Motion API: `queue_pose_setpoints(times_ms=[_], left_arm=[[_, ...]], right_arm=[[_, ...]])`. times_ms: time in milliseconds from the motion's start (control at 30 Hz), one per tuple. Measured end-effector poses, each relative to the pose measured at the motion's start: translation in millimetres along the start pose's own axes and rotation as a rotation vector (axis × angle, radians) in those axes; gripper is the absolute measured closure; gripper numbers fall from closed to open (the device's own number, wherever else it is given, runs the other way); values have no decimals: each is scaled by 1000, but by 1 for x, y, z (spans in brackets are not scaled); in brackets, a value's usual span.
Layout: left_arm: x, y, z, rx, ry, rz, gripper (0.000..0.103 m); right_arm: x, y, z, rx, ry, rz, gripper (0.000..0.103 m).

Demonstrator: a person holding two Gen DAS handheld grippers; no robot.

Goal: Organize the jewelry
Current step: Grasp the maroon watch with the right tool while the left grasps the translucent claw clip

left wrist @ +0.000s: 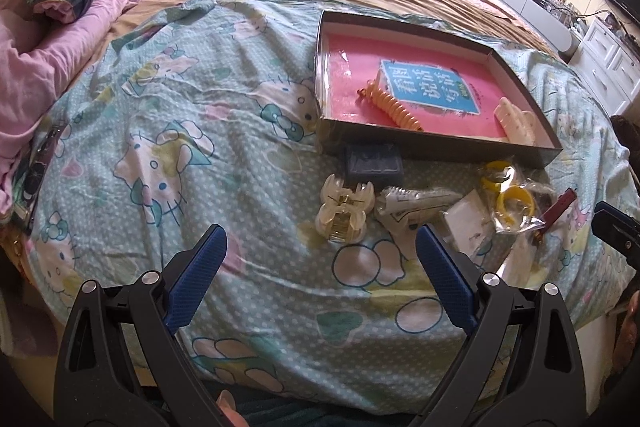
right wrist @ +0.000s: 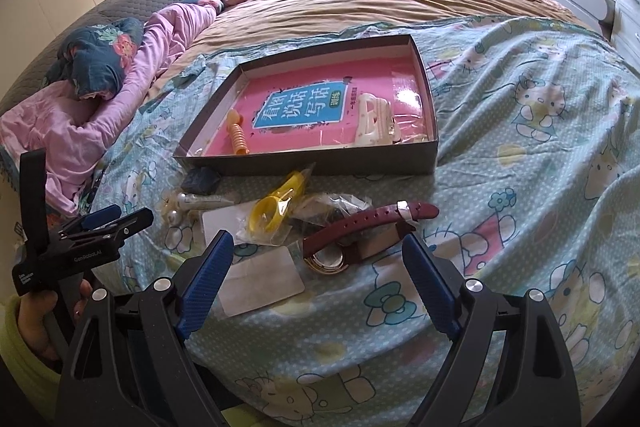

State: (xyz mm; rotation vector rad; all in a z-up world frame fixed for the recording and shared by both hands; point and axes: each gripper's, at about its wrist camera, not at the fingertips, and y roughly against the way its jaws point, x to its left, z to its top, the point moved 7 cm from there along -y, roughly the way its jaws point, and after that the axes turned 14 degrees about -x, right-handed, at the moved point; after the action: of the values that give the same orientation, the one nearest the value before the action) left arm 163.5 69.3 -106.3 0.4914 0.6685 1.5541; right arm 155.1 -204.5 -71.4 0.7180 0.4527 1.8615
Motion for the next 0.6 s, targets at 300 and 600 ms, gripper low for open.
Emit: queue_pose_setpoints(times_ms=[300,600], left_arm=[[3,-22,-6,34,12,-11,37],[-1,-35,-3,50,10,-31,53]], right_arm=[[-9,-12,-6,34,-35,-3,29],[-19,-28,-13,79,-118,17,52]])
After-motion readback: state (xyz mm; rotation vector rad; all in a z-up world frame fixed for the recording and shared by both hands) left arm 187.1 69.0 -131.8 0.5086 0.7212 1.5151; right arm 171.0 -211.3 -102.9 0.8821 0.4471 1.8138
